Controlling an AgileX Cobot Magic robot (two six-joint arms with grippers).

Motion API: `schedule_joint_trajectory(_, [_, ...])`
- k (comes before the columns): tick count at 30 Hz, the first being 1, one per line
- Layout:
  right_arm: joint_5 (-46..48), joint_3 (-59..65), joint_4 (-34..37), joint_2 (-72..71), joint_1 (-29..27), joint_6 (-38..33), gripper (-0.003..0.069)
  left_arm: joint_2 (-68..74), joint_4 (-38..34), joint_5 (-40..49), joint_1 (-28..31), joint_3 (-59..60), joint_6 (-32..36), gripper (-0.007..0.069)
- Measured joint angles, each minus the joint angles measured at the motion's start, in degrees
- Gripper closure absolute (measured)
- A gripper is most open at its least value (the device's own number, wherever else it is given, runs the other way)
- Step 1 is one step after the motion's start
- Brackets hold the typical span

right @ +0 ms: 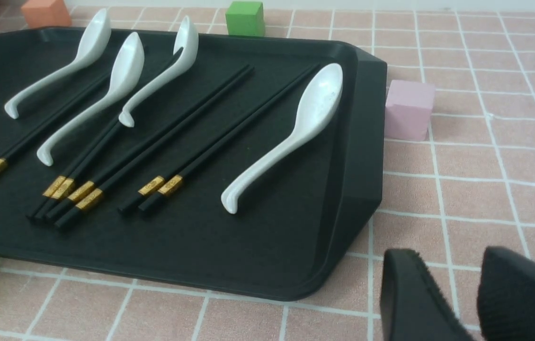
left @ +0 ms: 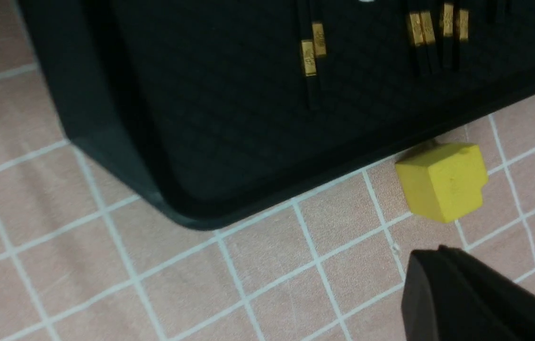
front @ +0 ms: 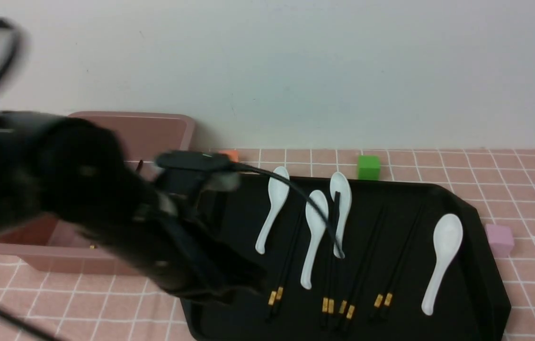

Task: On pink tablecloth take chopsticks from black tray and put them in box.
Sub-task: 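Reach over to the black tray and grasp a pair of chopsticks with the left gripper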

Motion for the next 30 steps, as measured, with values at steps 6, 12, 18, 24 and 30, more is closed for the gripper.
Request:
schedule_joint_trajectory(6, [0.0, 0.0, 0.0, 0.0, 0.0, 0.0, 0.0419, 12.05, 5.72, 1.16, -4.87, -7.95, -6.07, 0.0635])
schedule_joint_trajectory(12, [0.0, 0.0, 0.0, 0.0, 0.0, 0.0, 0.0419, 22.32, 8.68, 4.46, -4.87, -16.29, -6.69, 0.0498])
schedule_joint_trajectory(18, [0.0, 0.0, 0.0, 0.0, 0.0, 0.0, 0.0419, 30.97, 12.69, 8.97, -4.87, -24.34, -7.48, 0.0298])
schedule_joint_trajectory(24, [0.0, 0.0, 0.0, 0.0, 0.0, 0.0, 0.0419, 35.51, 15.55, 9.59, -4.87, -29.42, -8.65, 0.0246])
schedule_joint_trajectory(30, [0.0, 0.0, 0.0, 0.0, 0.0, 0.0, 0.0419, 37.85, 16.15, 7.82, -4.44, -30.94, -8.7, 0.0244])
